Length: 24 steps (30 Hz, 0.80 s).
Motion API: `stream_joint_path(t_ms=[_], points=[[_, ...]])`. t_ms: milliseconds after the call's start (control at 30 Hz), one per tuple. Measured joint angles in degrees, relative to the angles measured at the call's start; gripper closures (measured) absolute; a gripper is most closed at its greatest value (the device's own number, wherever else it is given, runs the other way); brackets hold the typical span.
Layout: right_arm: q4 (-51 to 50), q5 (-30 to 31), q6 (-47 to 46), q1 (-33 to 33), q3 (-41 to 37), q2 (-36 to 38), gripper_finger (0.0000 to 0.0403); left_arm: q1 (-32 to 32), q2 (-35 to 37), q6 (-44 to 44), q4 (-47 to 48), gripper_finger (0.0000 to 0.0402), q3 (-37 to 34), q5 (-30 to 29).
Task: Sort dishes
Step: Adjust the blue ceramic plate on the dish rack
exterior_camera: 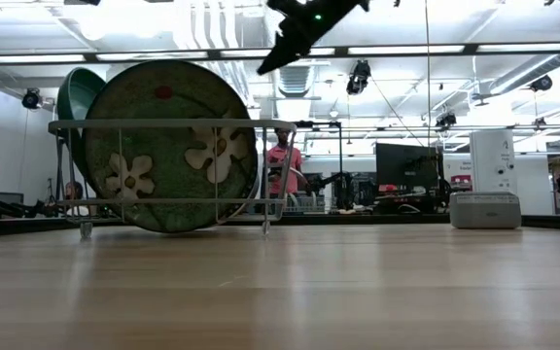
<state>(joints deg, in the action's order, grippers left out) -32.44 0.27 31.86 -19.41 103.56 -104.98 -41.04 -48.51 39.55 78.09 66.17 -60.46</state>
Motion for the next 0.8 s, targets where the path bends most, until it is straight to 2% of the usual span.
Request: stream_joint_path(t_ms=[167,300,533,700,800], points=[[0.47,-0.35,-1.93,1.68,-8.66,4.62,0.0102,0.0,-3.59,0.13,-1.92,0.0401,0.0,0.27],[5.74,-1.13,-1.41,3.17,-18.23,8.66,0.0121,0.0,-7.36,0.16,-3.21,0.0401,0.0,0.25],[24.65,-8.27,0.44,5.54,-35.38,12.86,0.0145,0.0,-14.72,0.08,-3.62,0.0401,0.0,0.04],[31.99,-7.96,0.08,5.56,-39.94,12.62,0.0148,0.0,-19.18,0.24,-3.59,0.0401,0.0,-1.19],[33.02,-8.3,-1.26,5.76,-40.88,11.96,0.0149,0.0,-21.41,0.95,-3.6,0.0401,0.0,-3.27]])
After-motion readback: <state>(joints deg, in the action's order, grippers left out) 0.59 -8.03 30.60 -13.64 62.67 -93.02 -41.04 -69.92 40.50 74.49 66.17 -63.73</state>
